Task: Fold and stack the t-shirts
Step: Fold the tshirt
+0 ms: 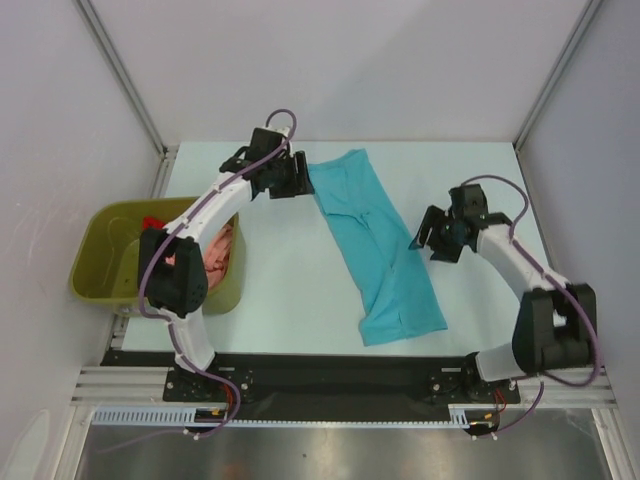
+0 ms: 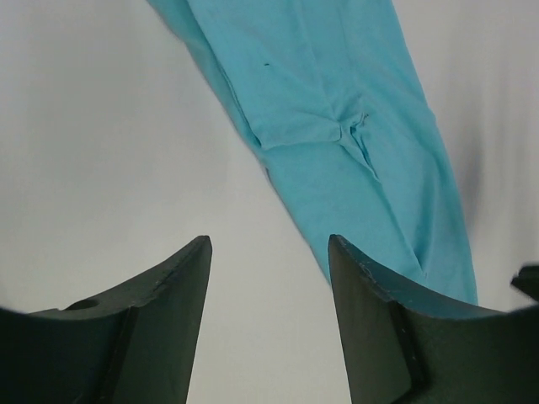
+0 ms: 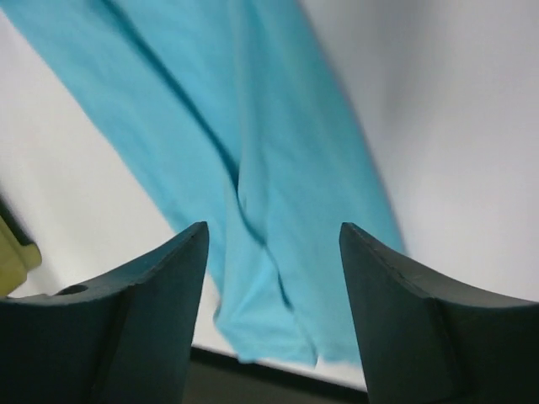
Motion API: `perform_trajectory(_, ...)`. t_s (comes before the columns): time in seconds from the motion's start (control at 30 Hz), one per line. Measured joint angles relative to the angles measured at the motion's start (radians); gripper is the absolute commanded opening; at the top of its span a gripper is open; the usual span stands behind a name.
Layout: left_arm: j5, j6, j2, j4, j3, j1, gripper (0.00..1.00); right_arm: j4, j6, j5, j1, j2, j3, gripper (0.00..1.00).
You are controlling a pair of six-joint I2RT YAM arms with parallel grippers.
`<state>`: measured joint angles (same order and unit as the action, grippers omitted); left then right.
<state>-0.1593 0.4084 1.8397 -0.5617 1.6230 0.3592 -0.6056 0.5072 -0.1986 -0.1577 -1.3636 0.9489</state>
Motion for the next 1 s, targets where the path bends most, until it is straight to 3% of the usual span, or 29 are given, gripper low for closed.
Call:
perform_trajectory(0.23, -0.009, 0.002, 0.124, 0.033, 0.07, 0.006, 0.67, 0.147, -0.163, -0.05, 0.052, -0.446, 0.368, 0.77)
perform_trajectory(0.4, -0.022, 0.01, 0.281, 0.055, 0.188, -0.016, 0.69, 0.156, -0.244, -0.072, 0.057, -0.636, 0.568, 0.77)
perform_trajectory(0.73, -0.039, 0.046, 0.523, 0.075, 0.386, -0.115, 0.65, 0.141, -0.305, -0.106, 0.097, -0.625, 0.453, 0.77)
perform_trajectory(1.0, -0.04, 0.135, 0.619, 0.143, 0.47, -0.114, 0.63, 0.071, -0.253, -0.141, 0.14, -0.406, 0.185, 0.79)
